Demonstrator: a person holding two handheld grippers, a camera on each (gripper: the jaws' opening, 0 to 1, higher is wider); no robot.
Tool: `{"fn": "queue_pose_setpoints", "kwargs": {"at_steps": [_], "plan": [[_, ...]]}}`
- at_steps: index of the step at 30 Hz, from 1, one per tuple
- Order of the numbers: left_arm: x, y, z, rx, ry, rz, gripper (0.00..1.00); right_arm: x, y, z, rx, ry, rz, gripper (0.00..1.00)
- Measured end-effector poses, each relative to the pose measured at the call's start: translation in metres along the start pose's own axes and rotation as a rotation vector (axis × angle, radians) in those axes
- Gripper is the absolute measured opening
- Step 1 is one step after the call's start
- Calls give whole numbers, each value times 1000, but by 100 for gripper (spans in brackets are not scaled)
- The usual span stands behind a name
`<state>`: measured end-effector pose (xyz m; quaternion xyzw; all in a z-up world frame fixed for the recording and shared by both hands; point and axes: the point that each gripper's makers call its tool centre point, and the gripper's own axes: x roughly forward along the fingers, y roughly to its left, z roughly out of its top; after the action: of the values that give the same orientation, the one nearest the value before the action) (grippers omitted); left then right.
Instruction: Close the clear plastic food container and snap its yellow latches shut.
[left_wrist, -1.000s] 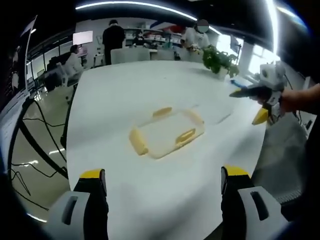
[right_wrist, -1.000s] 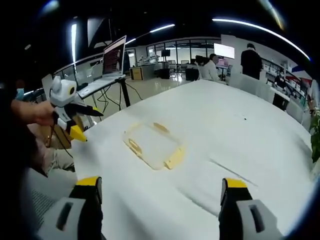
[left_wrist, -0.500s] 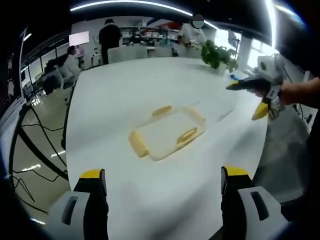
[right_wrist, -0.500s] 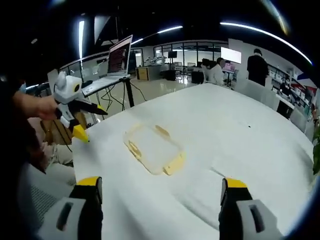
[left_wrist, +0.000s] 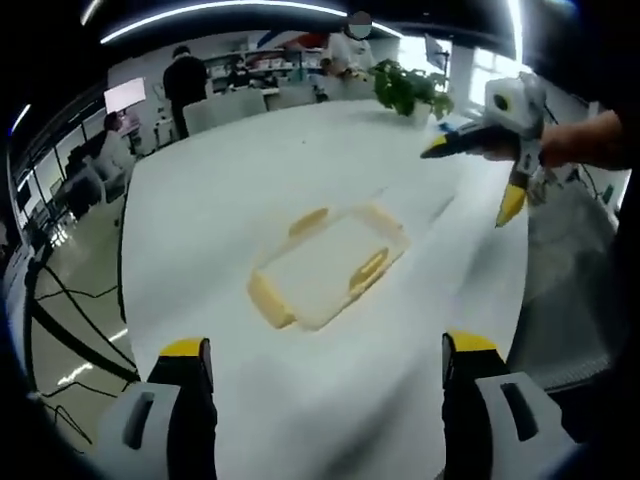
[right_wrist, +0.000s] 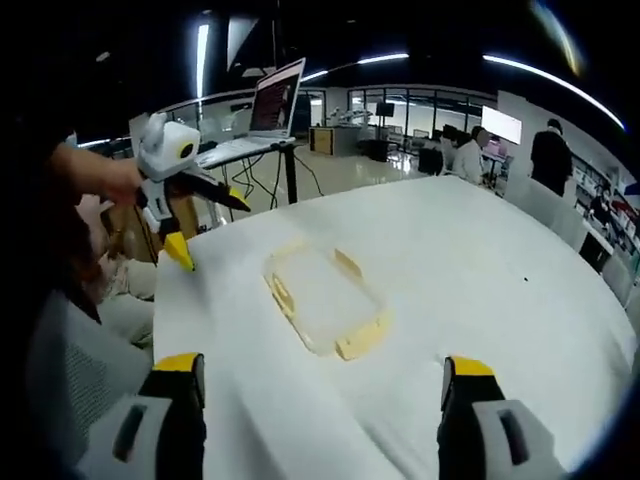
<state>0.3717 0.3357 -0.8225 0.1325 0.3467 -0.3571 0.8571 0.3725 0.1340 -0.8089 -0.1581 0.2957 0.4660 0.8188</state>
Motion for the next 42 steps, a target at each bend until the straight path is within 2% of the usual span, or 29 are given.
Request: {"fn": "queue_pose_setpoints", "kwargs": {"at_steps": [5, 10, 13, 16, 18, 22, 26, 30, 33, 39, 41, 42], "plan": [[8, 2, -2, 75, 36, -29, 96, 4, 2, -3, -61, 14, 54, 96], [14, 1, -1, 124, 49, -74, 95, 11, -3, -5, -109, 42, 86, 94], [18, -2, -1, 123, 54, -118, 94, 12, -3, -3, -113, 56, 105, 89], [21, 2, -2, 166, 76, -126, 91, 15, -2, 1, -147, 58, 134, 85], [22, 4, -1, 172, 78, -135, 87, 19, -3, -1, -178, 76, 142, 84], [26, 7, 0, 262, 87, -148, 87, 24, -6, -2, -215, 88, 156, 82], [31, 9, 4, 262, 72, -171, 88, 28, -11, -1, -247, 95, 169, 82], [36, 11, 4, 297, 79, -189, 86, 30, -14, -3, -273, 115, 183, 80], [40, 15, 2, 305, 91, -203, 81, 31, -16, -2, -283, 111, 189, 77], [43, 22, 5, 339, 98, -220, 76, 35, -21, 4, -275, 108, 202, 77], [44, 26, 1, 364, 131, -220, 69, 37, -23, 5, -273, 107, 205, 77], [45, 27, 2, 373, 127, -227, 67, 38, -24, 5, -276, 107, 203, 76]]}}
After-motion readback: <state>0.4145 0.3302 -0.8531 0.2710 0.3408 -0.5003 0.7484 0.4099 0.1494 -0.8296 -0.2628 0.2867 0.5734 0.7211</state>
